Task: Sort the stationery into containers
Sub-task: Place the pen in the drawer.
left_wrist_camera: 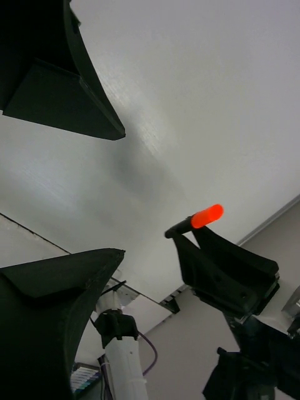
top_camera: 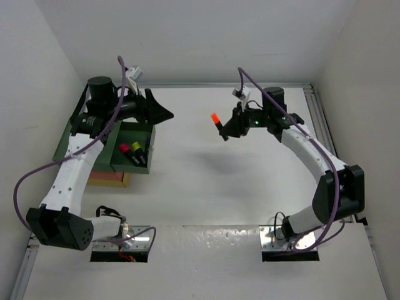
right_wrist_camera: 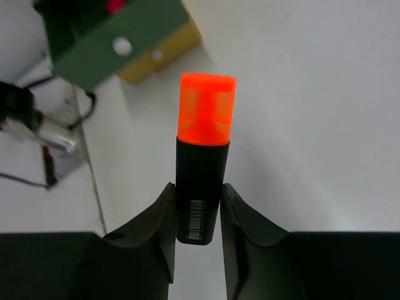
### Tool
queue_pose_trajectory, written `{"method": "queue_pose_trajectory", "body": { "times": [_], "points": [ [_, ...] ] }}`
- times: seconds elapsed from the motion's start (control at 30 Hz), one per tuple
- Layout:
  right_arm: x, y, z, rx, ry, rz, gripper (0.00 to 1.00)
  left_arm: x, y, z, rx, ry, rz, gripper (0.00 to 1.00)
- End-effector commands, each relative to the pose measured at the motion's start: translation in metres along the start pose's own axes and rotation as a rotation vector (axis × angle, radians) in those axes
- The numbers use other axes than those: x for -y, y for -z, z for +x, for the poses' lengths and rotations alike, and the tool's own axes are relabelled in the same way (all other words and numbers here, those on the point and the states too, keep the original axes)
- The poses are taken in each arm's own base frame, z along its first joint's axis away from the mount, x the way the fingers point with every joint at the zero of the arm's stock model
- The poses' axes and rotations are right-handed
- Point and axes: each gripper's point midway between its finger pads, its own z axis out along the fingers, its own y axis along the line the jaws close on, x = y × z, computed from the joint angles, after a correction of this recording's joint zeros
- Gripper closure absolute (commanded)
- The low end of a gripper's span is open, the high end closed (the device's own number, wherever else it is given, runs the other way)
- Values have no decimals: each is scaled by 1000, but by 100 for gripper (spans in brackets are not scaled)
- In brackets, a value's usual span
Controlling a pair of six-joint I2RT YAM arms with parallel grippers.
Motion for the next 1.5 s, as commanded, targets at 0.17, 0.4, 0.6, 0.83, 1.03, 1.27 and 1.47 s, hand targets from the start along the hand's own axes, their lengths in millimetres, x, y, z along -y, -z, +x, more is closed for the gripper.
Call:
{"method": "queue_pose_trajectory", "body": {
  "times": [0.17,0.4,0.6,0.83,1.03,1.27,1.47],
  "points": [
    [-65,-51,-117,242,-114,-92,100,11,-22,-31,72,-38,47,25],
    [-91,-85,-134,239,-84,-104,100,8,-30,-38,97,-28,54,26],
    [-100,-97,-139,233,-54,-94,100,5,-34,-31,92,-8,56,29],
    [-114,-102,-153,261,-23,-111,100,-5,-38,-18,61,7,33,66],
    [-124,-93,-156,255,-31,-145,69,-22,-20,-30,59,-53,-43,100],
    [-89,-55,-134,218,-127,-108,42,-64,35,-27,-143,-105,-291,100],
    [-64,-40,-109,147,-140,-43,43,-84,69,28,-320,18,-391,100]
  ]
}}
